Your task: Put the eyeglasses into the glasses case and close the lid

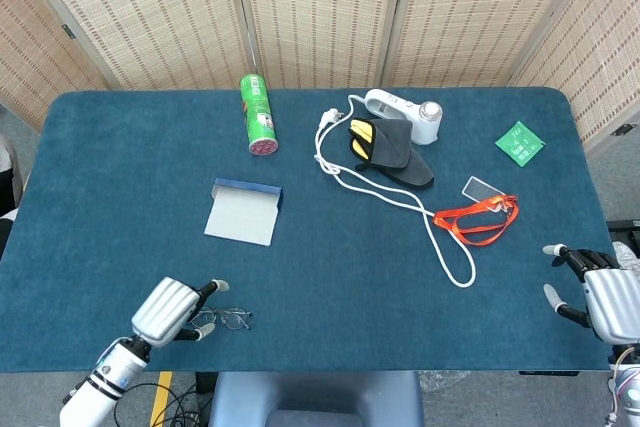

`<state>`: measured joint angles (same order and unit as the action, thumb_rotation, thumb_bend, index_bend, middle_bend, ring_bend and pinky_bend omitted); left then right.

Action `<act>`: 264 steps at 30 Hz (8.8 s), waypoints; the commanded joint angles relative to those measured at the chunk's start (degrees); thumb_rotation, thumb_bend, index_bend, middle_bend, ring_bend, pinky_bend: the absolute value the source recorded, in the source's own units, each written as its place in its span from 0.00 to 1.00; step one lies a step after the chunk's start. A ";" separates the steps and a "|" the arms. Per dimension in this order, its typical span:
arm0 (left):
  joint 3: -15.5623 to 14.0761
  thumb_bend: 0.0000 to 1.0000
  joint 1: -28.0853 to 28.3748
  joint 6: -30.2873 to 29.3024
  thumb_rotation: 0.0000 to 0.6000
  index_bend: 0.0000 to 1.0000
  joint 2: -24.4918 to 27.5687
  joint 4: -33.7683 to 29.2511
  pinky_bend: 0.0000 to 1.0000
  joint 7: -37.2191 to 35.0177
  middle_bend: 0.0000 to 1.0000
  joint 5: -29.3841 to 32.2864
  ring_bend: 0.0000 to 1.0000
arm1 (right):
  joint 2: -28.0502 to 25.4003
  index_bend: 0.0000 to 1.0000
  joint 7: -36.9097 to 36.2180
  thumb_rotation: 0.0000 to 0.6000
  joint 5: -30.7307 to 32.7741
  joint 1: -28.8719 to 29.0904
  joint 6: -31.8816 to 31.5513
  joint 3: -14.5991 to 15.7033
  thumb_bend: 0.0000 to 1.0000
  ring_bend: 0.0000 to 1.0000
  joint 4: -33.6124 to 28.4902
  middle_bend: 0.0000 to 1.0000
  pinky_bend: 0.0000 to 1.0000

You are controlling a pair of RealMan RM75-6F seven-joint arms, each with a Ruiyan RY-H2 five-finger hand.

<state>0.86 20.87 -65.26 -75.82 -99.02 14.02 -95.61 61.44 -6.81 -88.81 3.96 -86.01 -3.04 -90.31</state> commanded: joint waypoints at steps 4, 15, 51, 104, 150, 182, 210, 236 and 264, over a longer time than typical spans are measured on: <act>0.34 0.25 2.34 4.04 1.00 0.31 -4.86 1.91 0.96 5.66 0.87 3.87 0.87 | 0.16 0.29 -0.73 1.00 0.20 -0.11 -0.05 0.02 0.32 0.37 0.71 0.44 0.33; 0.59 0.24 3.88 6.03 1.00 0.32 -11.33 6.95 0.97 12.08 0.89 9.32 0.88 | -0.14 0.29 -2.06 1.00 0.48 -0.87 -0.86 0.17 0.32 0.37 1.53 0.44 0.33; -0.23 0.36 4.28 4.79 1.00 0.40 -6.35 3.96 0.97 22.03 0.90 21.79 0.89 | 0.24 0.29 -3.20 1.00 0.50 -1.63 -1.53 0.24 0.32 0.37 2.47 0.44 0.33; 5.42 0.43 12.85 4.10 1.00 0.68 -4.68 3.22 0.97 23.52 0.91 22.30 0.89 | -0.34 0.29 -1.96 1.00 -0.25 -1.83 -2.34 0.19 0.32 0.38 0.99 0.44 0.33; 6.06 0.43 29.45 11.07 1.00 0.38 -24.56 48.21 0.97 11.53 0.90 13.76 0.87 | -0.89 0.29 -2.12 1.00 0.33 -2.85 -2.77 0.17 0.32 0.39 1.01 0.44 0.35; 12.17 0.25 28.25 11.51 1.00 0.10 -30.90 54.69 0.97 7.59 0.88 23.49 0.87 | -0.95 0.29 -1.55 1.00 0.79 -2.74 -2.11 0.14 0.32 0.39 0.67 0.44 0.35; 17.39 0.25 28.96 13.05 1.00 0.10 -31.59 55.06 0.97 9.83 0.88 31.62 0.87 | -0.84 0.29 -2.81 1.00 0.62 -3.07 -2.44 0.20 0.32 0.39 1.39 0.44 0.37; 15.88 0.25 34.42 14.41 1.00 0.10 -36.11 57.40 0.97 17.48 0.88 32.12 0.87 | -0.72 0.29 -3.34 1.00 1.03 -3.30 -2.45 0.14 0.32 0.39 2.13 0.44 0.37; 17.53 0.24 36.27 15.82 1.00 0.10 -40.28 68.95 0.97 15.54 0.88 32.89 0.87 | -0.65 0.29 -3.23 1.00 1.40 -3.26 -1.88 0.14 0.32 0.39 2.36 0.44 0.37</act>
<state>18.17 56.73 -49.76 -115.67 -30.74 29.29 -62.87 60.79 -10.05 -87.41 0.70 -87.89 -2.90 -87.94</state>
